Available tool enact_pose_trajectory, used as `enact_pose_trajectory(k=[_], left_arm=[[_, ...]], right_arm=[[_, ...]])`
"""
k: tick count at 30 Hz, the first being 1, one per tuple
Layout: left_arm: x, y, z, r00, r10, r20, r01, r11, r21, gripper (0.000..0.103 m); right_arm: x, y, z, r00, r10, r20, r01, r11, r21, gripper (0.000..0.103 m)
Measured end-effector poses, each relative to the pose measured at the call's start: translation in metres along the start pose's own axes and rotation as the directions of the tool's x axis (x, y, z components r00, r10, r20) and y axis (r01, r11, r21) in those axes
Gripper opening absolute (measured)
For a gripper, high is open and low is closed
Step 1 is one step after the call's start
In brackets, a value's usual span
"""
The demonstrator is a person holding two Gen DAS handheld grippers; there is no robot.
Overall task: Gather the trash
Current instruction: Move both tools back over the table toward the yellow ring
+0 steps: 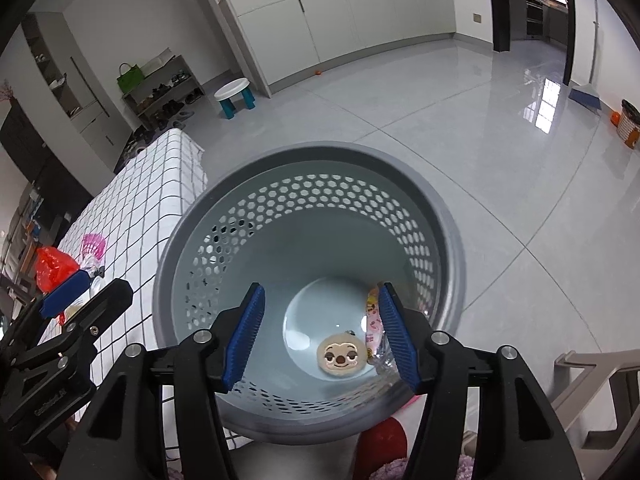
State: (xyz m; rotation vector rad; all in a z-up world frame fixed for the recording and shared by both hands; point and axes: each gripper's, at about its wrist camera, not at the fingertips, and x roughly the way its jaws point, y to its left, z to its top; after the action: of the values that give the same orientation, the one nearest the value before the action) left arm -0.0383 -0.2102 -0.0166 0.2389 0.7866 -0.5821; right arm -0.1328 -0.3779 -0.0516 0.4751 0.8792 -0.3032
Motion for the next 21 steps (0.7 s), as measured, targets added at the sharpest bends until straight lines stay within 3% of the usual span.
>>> enact_pose_trajectory(k=[21], left_arm=[[-0.051,0.080,-0.024,0.991,0.130,0.027,-0.125,0.985,-0.120,0.090]], right_arm=[[-0.013,0.087,-0.001,0.992,0.122,0.040,-0.114,0.982,-0.149,0.072]])
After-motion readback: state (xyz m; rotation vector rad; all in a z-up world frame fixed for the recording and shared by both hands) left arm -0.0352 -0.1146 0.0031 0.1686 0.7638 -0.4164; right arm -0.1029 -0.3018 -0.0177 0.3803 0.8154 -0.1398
